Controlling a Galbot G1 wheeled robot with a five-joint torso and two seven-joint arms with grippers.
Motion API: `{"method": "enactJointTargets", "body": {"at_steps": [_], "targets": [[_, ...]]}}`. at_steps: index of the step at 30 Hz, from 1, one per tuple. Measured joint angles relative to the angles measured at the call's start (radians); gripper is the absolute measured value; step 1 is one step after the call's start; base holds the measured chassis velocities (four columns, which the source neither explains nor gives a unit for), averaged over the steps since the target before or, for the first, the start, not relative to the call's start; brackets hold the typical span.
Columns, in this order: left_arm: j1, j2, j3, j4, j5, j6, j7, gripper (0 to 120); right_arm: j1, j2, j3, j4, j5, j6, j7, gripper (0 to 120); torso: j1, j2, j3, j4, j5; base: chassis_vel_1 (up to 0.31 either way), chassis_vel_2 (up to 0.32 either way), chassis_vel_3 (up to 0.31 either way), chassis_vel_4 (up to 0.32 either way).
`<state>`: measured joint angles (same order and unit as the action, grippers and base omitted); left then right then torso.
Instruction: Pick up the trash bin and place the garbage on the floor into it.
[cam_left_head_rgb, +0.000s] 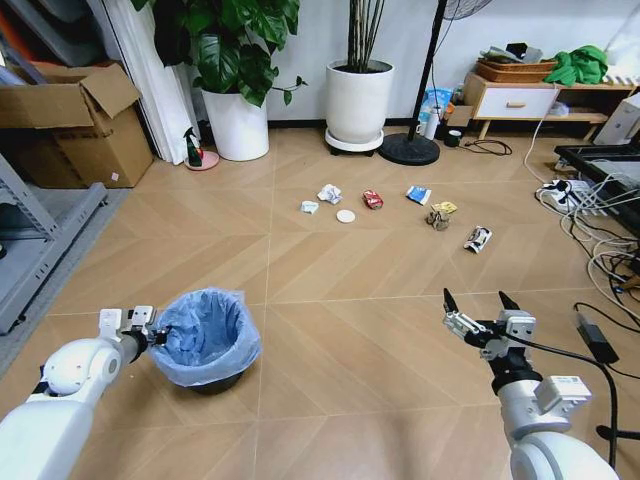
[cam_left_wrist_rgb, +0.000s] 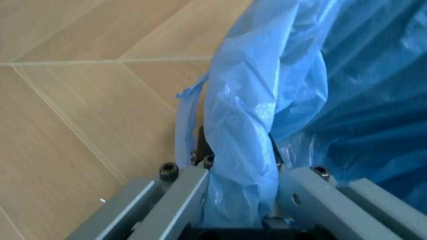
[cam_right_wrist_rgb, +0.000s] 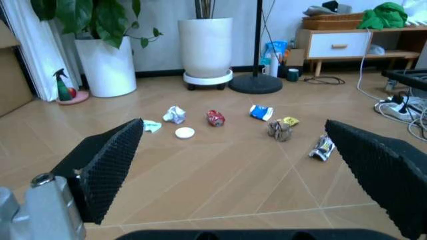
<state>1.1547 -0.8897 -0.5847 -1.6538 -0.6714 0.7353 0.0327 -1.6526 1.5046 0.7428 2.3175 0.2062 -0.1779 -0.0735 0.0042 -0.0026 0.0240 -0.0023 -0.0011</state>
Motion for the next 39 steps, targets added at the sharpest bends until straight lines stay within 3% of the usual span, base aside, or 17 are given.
{"method": "enactJointTargets", "body": {"at_steps": [10, 14, 22, 39], "targets": [[0.097, 0.004, -0.070, -0.184, -0.098, 0.000, -0.084, 0, 0.015, -0.021, 0.001, 0.007, 0.034, -0.024, 0.016, 100, 0.000, 0.000, 0.000, 0.0000, 0.0004, 0.000, 0.000, 0.000, 0.000], [0.135, -0.053, -0.129, -0.281, -0.123, 0.000, -0.166, 0, 0.021, -0.037, 0.000, 0.012, 0.053, -0.042, 0.032, 100, 0.000, 0.000, 0.000, -0.0001, 0.0004, 0.000, 0.000, 0.000, 0.000], [0.234, -0.134, -0.216, -0.389, -0.134, 0.000, -0.213, 0, 0.024, -0.053, -0.001, 0.007, 0.037, -0.056, 0.022, 100, 0.000, 0.000, 0.000, 0.0002, 0.0004, 0.000, 0.000, 0.000, 0.000], [0.259, -0.157, -0.196, -0.448, -0.109, 0.000, -0.215, 0, 0.007, -0.037, 0.006, 0.015, 0.005, -0.067, 0.010, 100, 0.000, 0.000, 0.000, 0.0000, 0.0003, 0.000, 0.000, 0.000, 0.000]]}}
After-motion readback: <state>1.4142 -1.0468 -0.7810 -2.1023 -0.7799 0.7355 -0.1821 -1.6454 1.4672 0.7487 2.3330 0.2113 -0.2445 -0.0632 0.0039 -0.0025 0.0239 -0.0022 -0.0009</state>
